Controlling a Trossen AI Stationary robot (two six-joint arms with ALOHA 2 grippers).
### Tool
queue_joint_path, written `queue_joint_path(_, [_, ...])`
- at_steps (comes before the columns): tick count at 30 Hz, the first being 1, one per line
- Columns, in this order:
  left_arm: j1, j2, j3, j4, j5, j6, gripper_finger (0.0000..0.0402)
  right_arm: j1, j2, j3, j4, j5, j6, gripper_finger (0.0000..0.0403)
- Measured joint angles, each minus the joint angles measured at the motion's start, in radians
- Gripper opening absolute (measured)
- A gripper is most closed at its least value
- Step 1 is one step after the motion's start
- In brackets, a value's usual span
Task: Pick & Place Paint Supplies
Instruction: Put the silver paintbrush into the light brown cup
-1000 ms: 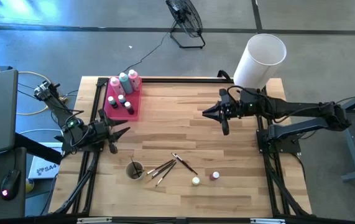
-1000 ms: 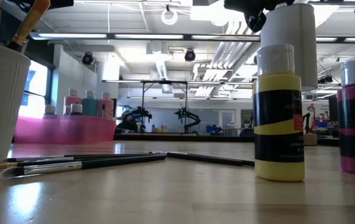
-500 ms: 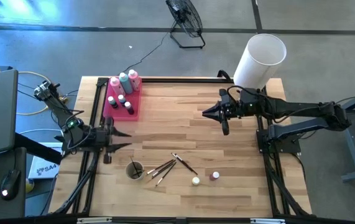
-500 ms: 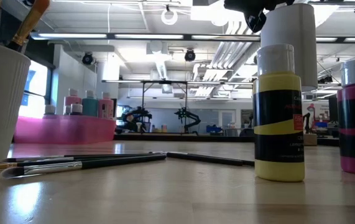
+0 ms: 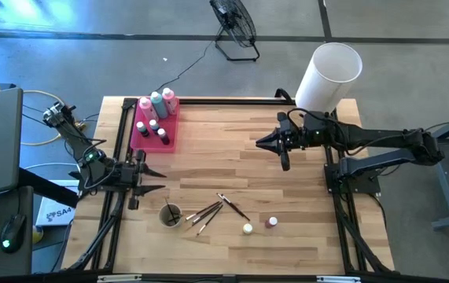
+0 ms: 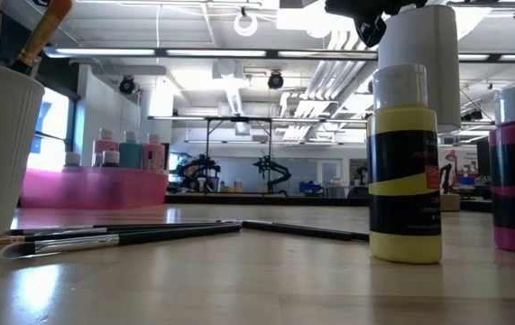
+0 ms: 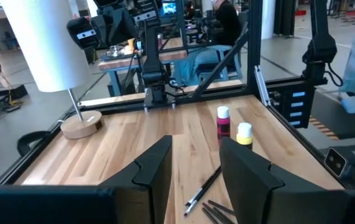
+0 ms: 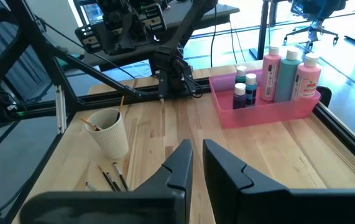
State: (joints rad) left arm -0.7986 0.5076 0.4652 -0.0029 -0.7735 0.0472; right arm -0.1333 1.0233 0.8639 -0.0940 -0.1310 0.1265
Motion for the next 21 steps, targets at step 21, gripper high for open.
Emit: queue_joint_path(21, [0.0, 0.001, 0.0, 0.005, 0.004, -0.073, 0.0132, 0.0, 0.001, 0.0, 0.032, -0.003, 0.086, 0.0032])
